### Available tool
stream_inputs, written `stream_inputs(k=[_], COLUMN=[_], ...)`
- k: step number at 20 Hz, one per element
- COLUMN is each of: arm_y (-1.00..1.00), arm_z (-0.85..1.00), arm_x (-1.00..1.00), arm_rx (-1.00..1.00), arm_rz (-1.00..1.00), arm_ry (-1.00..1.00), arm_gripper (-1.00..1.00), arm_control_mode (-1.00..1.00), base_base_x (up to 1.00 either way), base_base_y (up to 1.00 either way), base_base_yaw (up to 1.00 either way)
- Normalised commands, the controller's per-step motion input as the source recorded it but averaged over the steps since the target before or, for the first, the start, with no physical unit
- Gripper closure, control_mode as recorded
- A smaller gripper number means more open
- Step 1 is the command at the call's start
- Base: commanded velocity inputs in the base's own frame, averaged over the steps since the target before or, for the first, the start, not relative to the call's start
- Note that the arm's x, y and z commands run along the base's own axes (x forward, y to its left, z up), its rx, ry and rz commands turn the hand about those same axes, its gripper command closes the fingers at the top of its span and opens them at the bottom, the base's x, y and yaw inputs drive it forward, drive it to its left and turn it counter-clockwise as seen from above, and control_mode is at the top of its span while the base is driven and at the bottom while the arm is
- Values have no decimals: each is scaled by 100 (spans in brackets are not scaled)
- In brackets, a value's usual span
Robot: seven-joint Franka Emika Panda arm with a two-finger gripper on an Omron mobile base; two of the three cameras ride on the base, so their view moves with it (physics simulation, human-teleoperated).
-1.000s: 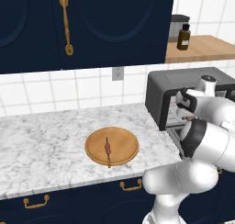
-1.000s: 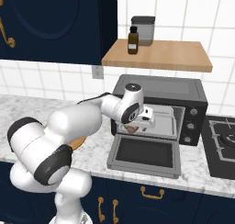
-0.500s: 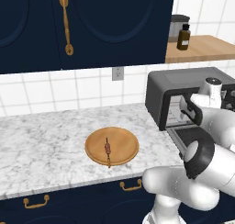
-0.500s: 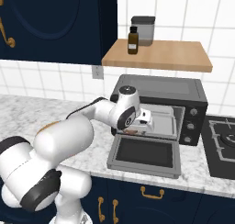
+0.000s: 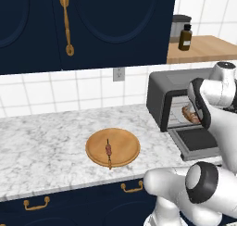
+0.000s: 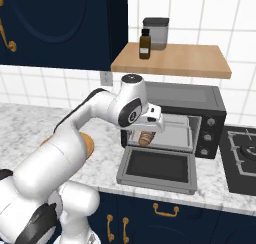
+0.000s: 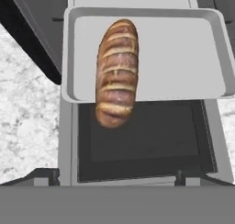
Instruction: Pick up the kebab skewer and baguette bread, and place them inside the toaster oven. Close the toaster oven door and start by setting the timer.
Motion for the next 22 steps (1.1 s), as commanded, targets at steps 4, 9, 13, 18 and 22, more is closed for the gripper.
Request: stream_inputs(k=[4, 9, 13, 18, 22], arm_y=[78, 100, 100, 100, 100], arm_z=[2, 0, 0, -13, -27], arm_x=[-100, -89, -58, -27, 0], arm_rx=[0, -1, 0, 0, 0], arm_rz=[0, -2, -9, -12, -10], arm_ry=[2, 6, 4, 9, 17], arm_gripper=[-100, -100, -100, -100, -100], arm_control_mode=[-100, -100, -100, -100, -100], base_base_x=[0, 0, 0, 0, 0], base_base_y=[0, 0, 0, 0, 0], base_base_yaw=[0, 0, 0, 0, 0])
